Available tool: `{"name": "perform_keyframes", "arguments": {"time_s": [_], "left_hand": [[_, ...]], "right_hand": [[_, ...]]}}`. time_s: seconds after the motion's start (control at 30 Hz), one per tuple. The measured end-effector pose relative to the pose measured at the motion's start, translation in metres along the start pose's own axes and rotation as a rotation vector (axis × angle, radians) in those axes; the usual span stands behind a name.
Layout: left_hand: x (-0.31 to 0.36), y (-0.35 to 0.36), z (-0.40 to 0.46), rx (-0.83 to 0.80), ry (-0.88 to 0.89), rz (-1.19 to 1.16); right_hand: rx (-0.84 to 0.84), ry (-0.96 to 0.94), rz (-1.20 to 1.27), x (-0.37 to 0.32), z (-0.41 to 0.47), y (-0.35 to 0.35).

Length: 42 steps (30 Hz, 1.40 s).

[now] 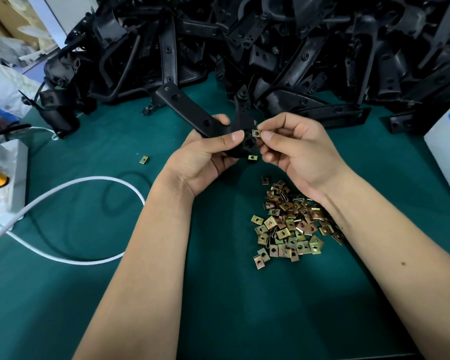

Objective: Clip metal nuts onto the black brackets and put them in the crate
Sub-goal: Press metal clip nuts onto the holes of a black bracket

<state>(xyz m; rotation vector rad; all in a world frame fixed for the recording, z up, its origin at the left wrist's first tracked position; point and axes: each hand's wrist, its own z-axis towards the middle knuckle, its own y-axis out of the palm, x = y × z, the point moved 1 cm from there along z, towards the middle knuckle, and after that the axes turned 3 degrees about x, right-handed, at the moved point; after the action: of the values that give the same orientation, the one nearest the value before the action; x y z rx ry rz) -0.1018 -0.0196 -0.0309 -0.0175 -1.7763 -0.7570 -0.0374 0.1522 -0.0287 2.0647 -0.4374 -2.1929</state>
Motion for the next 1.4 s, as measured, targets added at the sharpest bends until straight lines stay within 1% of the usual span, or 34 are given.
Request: {"name": "perform_keyframes", "arguments": {"time_s": [0.1, 0.2, 0.3, 0.43, 0.5, 0.57, 0.63, 0.7, 0.73, 0.8, 0.87, 0.93, 1.03, 1.13, 1.2, 1.23, 1.27, 1.33, 1.4], "left_hand": [[0.000, 0.000, 0.001, 0.000, 0.000, 0.013], [0.000, 0.000, 0.000, -0.009, -0.001, 0.022], [-0.001, 0.003, -0.002, -0.042, -0.005, 0.049], [-0.004, 0.006, -0.003, -0.066, -0.010, 0.059], [-0.004, 0.007, -0.003, -0.077, -0.006, 0.057], [-0.006, 0.008, -0.003, -0.053, 0.029, 0.081], [-0.008, 0.011, -0.002, -0.005, 0.082, 0.127], [-0.008, 0.012, -0.002, 0.029, 0.126, 0.096], [-0.007, 0.011, -0.002, 0.038, 0.142, 0.047], [-0.002, 0.005, -0.002, 0.044, 0.170, -0.059], [0.001, -0.001, -0.001, 0.041, 0.191, -0.134], [0.002, -0.004, 0.000, 0.013, 0.196, -0.202], [0.002, -0.004, 0.001, 0.000, 0.181, -0.285], [0.002, -0.004, 0.002, 0.001, 0.169, -0.208], [0.000, -0.004, 0.001, -0.016, 0.145, -0.120], [0.000, -0.003, 0.000, -0.025, 0.127, -0.075], [-0.001, -0.002, -0.001, -0.040, 0.111, -0.041], [-0.001, 0.000, -0.003, -0.093, 0.092, -0.017], [-0.001, 0.000, -0.005, -0.161, 0.080, -0.004]], "right_hand": [[0.036, -0.001, 0.008, 0.001, 0.000, 0.002], [0.073, -0.068, -0.056, 0.001, 0.001, 0.001], [0.028, -0.122, -0.109, 0.000, 0.001, 0.000], [-0.018, -0.127, -0.193, 0.001, 0.001, -0.004], [-0.020, -0.126, -0.229, 0.000, 0.002, -0.006], [0.005, -0.117, -0.293, -0.002, 0.002, -0.006], [0.067, -0.120, -0.434, -0.005, 0.002, -0.007], [0.093, -0.199, -0.738, -0.010, 0.002, -0.012], [0.054, -0.231, -0.900, -0.013, 0.002, -0.014], [-0.091, -0.198, -1.116, -0.017, 0.000, -0.016], [-0.184, -0.150, -1.264, -0.018, -0.002, -0.014], [-0.225, -0.140, -1.354, -0.015, -0.003, -0.011], [-0.252, -0.116, -1.329, -0.011, -0.003, -0.009], [-0.252, -0.150, -1.305, -0.007, -0.002, -0.007], [-0.195, -0.206, -1.275, -0.004, -0.002, -0.005], [-0.145, -0.224, -1.212, -0.004, -0.001, -0.005], [-0.089, -0.218, -1.094, -0.003, 0.001, -0.004], [0.013, -0.181, -0.777, -0.003, 0.003, -0.005], [0.088, -0.182, -0.536, -0.004, 0.002, -0.005]]}}
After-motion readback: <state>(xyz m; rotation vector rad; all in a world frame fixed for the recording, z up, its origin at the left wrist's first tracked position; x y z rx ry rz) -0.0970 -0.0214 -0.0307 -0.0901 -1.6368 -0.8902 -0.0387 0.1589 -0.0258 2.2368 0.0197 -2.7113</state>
